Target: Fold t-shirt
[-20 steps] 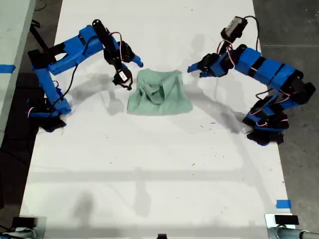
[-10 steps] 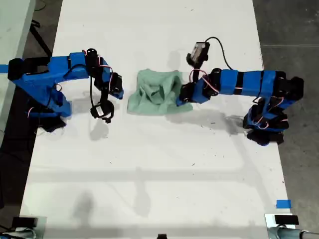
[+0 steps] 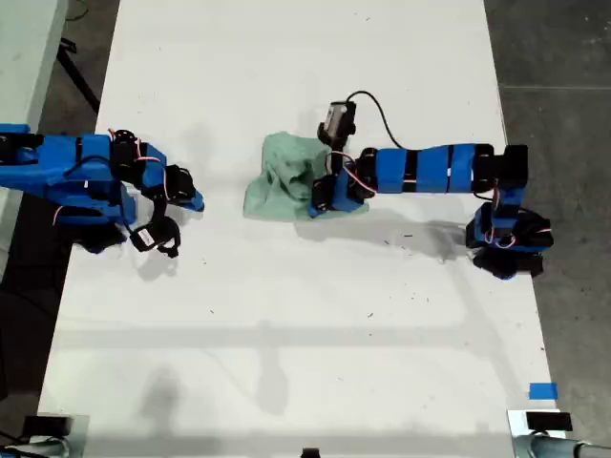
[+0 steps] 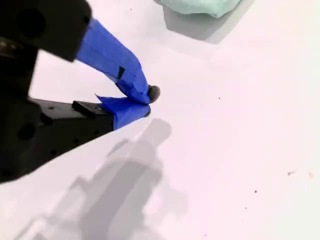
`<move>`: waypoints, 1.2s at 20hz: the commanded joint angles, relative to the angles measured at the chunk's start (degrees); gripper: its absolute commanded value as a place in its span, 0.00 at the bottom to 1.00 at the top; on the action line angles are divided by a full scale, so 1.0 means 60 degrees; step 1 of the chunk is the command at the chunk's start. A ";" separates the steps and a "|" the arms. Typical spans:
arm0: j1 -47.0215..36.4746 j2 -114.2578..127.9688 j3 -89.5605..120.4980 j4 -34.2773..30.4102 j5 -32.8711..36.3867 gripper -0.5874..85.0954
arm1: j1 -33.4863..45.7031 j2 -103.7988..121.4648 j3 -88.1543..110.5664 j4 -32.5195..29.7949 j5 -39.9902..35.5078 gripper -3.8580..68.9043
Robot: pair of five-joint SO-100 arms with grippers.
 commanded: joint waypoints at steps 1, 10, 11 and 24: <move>-0.0117 0.1245 0.0674 -0.0220 -0.0132 0.01 | 0.0308 -0.0190 -0.1128 0.0190 -0.0337 0.04; 0.0015 0.2197 0.1714 -0.0439 -0.0234 0.01 | 0.2256 -0.1670 -0.3413 0.1157 -0.1948 0.04; 0.0029 0.2300 0.1772 -0.0410 -0.0234 0.01 | 0.2593 -0.1758 -0.3896 0.1318 -0.2256 0.04; -0.0513 0.6680 0.3032 0.1597 -0.0176 0.01 | 0.5127 -0.0454 -0.6343 0.2373 -0.3706 0.04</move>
